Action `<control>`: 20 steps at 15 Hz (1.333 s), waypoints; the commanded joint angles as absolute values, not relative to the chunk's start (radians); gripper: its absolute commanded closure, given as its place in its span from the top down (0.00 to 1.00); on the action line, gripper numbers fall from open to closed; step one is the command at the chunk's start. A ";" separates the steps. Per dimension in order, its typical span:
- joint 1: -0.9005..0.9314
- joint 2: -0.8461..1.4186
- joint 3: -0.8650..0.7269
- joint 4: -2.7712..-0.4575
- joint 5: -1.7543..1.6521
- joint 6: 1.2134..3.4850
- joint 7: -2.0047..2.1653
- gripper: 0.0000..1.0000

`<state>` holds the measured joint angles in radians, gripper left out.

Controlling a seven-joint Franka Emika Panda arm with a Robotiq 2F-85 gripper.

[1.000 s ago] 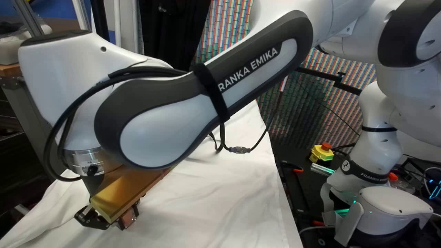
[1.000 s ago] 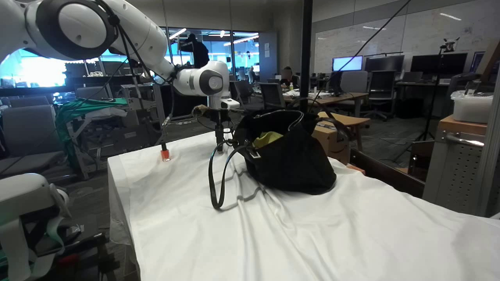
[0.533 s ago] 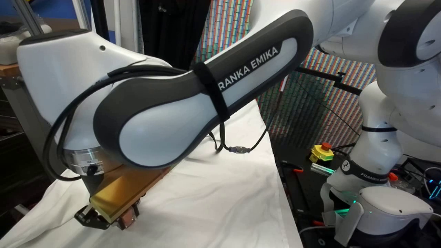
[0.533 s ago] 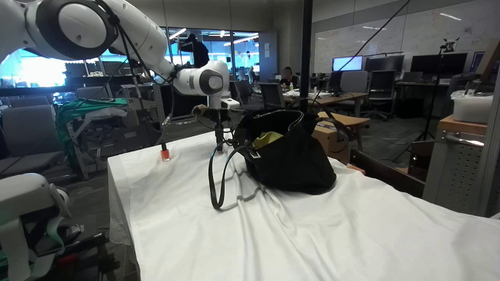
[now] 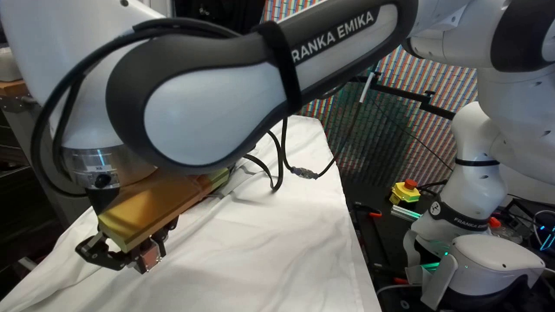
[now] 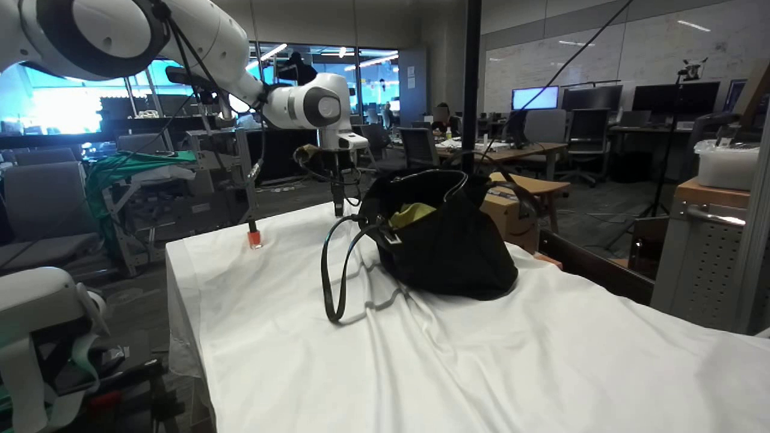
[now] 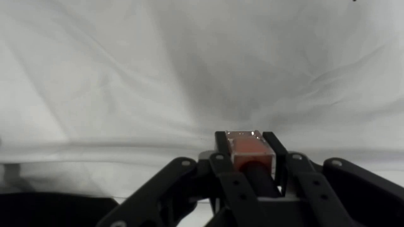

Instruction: Put all the nail polish bottles into the bag

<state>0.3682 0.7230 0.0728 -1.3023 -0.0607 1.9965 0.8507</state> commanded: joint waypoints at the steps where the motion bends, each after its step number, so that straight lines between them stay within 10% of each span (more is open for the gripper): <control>1: 0.377 0.642 0.056 -1.331 -0.070 1.971 0.853 0.15; 20: 0.214 0.325 0.010 -1.508 -0.085 1.998 0.787 0.15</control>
<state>0.2251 0.3930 0.0102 -1.4480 -0.0755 1.9882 0.8018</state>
